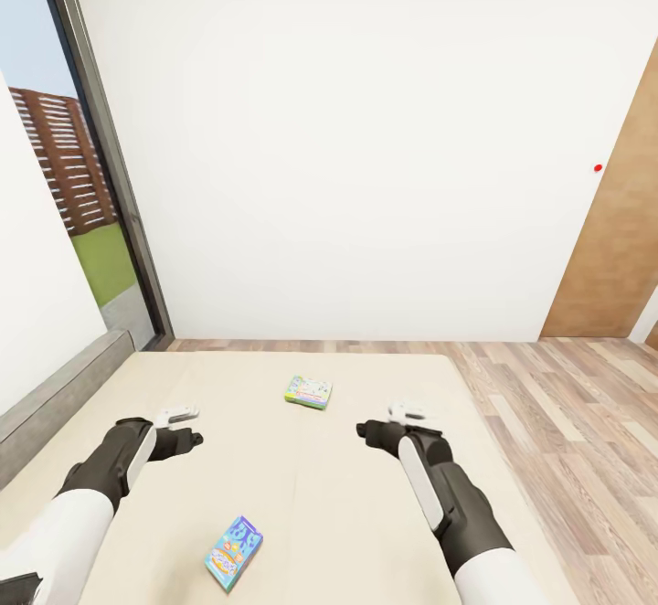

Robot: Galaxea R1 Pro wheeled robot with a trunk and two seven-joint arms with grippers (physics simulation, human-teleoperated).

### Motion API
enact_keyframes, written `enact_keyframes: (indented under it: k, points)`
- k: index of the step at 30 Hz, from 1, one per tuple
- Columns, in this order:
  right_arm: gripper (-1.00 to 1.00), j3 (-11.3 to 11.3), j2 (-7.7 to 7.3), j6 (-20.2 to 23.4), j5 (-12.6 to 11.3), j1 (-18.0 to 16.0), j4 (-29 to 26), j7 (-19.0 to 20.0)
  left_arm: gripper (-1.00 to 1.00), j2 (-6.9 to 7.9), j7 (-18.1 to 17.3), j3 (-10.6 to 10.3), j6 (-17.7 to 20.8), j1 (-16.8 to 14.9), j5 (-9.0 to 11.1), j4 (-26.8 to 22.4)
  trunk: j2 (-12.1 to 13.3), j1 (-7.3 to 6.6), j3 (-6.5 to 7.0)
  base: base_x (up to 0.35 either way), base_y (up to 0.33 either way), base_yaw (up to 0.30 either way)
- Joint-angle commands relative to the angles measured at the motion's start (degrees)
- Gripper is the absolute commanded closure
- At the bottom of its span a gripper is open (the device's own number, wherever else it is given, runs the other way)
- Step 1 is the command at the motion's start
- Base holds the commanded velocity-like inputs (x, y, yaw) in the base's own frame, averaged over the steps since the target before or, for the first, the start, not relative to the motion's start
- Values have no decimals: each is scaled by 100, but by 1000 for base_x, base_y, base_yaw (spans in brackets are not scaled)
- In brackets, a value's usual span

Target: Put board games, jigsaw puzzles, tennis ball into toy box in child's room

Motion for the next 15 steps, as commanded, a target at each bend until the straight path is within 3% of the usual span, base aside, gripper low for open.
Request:
enact_keyframes:
  k: [1, 7, 10, 15]
  points:
    - [-100, 55, 2, 29, -62, 0, -43, -54, -100, -3, -30, 21, 31, -5, -17, -7, -14, 4, -14, 0, 0, 0]
    - [-100, 606, 26, 482, -88, 58, -642, -55, -100, 8, -68, 25, 48, -5, -10, -5, -14, 4, -14, 0, 0, 0]
    - [-100, 714, 23, 781, -96, 105, -936, -50, -100, 17, -379, 52, 49, -8, -3, -4, -14, 4, -15, 0, 0, 0]
    - [-100, 730, 14, 915, -105, 127, -1053, -42, -100, 17, -784, 73, 42, -5, -32, -4, -14, 4, -40, 0, 0, 0]
